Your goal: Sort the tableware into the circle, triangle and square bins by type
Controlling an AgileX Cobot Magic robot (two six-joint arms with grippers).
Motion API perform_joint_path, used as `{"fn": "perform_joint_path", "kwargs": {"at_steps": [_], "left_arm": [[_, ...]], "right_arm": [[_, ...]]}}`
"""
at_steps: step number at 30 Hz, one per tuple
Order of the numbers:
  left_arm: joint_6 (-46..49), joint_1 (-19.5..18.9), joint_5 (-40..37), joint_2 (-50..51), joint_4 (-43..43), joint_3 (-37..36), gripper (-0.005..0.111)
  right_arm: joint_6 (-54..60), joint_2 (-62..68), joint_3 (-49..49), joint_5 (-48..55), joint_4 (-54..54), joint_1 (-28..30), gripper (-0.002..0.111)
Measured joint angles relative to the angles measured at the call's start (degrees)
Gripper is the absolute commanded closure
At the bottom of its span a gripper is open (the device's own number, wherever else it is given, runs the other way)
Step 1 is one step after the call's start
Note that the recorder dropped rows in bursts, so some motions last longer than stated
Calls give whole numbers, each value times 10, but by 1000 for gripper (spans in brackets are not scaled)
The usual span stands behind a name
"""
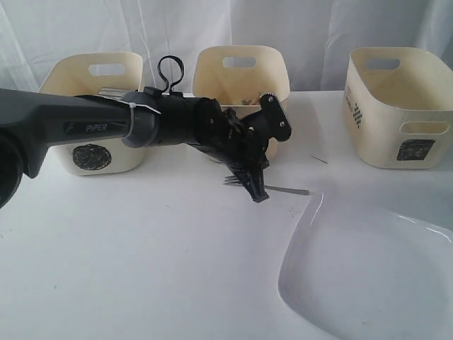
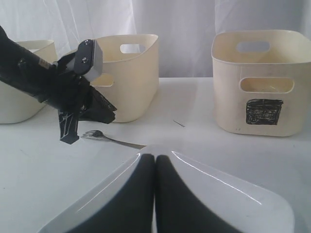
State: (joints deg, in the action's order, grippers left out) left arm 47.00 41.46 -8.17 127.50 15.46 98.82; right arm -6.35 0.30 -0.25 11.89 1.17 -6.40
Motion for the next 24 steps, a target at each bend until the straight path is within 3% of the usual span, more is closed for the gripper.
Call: {"fn": "perform_joint_path", "kwargs": {"at_steps": [9,24], "left_arm": [[-1,0,24,0,0,0,107],[-18,0,-42,0,0,0,107]], "right_arm": [[0,0,0,0,0,0,108],[0,0,0,0,0,0,108]]}}
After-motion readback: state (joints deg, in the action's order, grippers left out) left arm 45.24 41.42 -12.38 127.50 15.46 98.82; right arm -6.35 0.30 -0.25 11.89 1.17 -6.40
